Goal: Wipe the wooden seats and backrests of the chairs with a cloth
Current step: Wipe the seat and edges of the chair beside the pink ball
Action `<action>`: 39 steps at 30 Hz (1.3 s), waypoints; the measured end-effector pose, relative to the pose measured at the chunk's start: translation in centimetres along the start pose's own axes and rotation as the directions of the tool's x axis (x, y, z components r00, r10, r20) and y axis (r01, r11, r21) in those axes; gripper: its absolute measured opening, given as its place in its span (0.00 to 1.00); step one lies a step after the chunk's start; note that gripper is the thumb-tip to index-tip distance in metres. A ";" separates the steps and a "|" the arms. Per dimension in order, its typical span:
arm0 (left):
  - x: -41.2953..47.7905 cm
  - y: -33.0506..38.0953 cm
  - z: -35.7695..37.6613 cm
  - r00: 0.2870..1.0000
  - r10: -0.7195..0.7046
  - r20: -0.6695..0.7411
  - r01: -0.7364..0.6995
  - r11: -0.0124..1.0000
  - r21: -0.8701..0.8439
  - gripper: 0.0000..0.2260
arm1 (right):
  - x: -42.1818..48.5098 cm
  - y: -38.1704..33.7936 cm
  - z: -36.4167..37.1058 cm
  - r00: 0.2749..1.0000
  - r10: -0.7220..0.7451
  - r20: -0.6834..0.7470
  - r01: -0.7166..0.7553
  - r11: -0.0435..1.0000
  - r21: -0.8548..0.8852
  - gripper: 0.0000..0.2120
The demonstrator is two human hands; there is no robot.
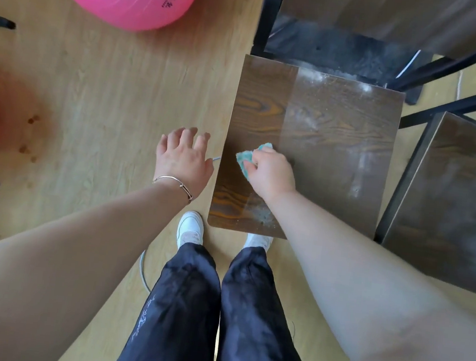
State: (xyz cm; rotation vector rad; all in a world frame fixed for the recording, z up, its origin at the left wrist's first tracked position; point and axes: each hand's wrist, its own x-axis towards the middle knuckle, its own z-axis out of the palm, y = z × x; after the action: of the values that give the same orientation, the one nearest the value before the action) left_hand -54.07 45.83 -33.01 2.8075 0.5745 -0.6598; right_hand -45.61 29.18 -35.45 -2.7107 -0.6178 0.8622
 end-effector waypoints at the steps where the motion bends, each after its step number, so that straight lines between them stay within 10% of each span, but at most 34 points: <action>1: -0.6 0.2 0.2 1.000 0.013 0.011 -0.013 1.000 -0.005 0.24 | -1.4 0.0 0.8 1.000 -0.002 0.004 0.002 1.000 0.005 0.14; 14: -4.3 1.8 2.3 0.995 0.059 0.075 -0.059 0.998 0.002 0.23 | -12.3 0.8 7.4 0.993 -0.035 0.115 0.022 0.993 0.117 0.09; 20: 0.6 4.0 0.0 1.000 0.008 -0.011 -0.009 0.997 -0.082 0.23 | -2.4 3.3 -0.6 0.992 0.044 -0.118 -0.006 0.954 0.300 0.16; 29: 7.6 6.4 -2.8 0.995 -0.007 -0.096 0.000 0.997 -0.071 0.23 | 17.4 3.9 -11.6 0.933 0.242 -0.267 -0.220 0.969 0.110 0.17; 39: 7.8 6.9 -3.2 0.999 0.022 -0.048 -0.025 0.998 -0.062 0.23 | 17.0 4.2 -12.1 0.978 0.145 -0.150 -0.159 0.984 -0.083 0.17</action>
State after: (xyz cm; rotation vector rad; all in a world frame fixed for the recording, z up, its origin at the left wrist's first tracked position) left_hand -43.59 43.00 -33.08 2.7733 0.5598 -0.5629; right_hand -24.50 32.17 -35.66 -2.9055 -0.4361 0.6785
